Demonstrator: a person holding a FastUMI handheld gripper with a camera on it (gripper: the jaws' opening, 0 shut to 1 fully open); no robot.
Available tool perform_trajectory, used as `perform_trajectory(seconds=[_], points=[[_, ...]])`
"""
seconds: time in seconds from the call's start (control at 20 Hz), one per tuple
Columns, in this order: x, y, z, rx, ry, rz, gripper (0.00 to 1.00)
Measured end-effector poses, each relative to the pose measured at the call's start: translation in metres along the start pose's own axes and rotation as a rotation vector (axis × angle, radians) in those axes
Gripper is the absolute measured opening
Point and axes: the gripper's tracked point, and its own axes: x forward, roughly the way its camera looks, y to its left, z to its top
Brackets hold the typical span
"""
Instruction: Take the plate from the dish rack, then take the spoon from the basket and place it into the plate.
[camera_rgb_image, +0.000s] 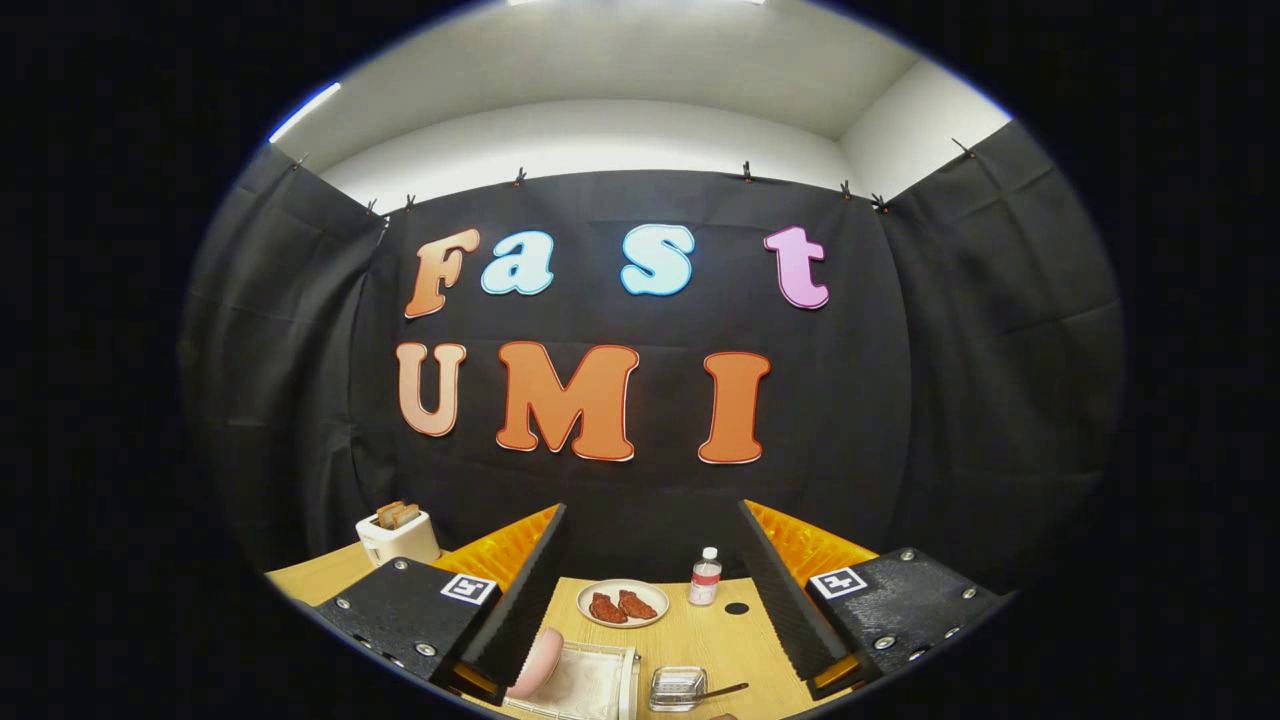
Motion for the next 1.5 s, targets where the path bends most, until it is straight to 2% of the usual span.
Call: perform_trajectory(seconds=[0.25, 0.6, 0.9, 1.35, 1.5], points=[[0.001, 0.0, 0.005, -0.004, -0.014, 0.002, 0.98], [0.012, 0.021, -0.031, 0.013, 0.097, 0.067, 0.98], [0.026, 0.058, -0.089, 0.05, 0.297, 0.161, 0.98], [0.03, 0.11, -0.183, -0.049, 0.666, 0.304, 0.96], [0.03, 0.115, -0.209, -0.103, 0.773, 0.319, 0.95]])
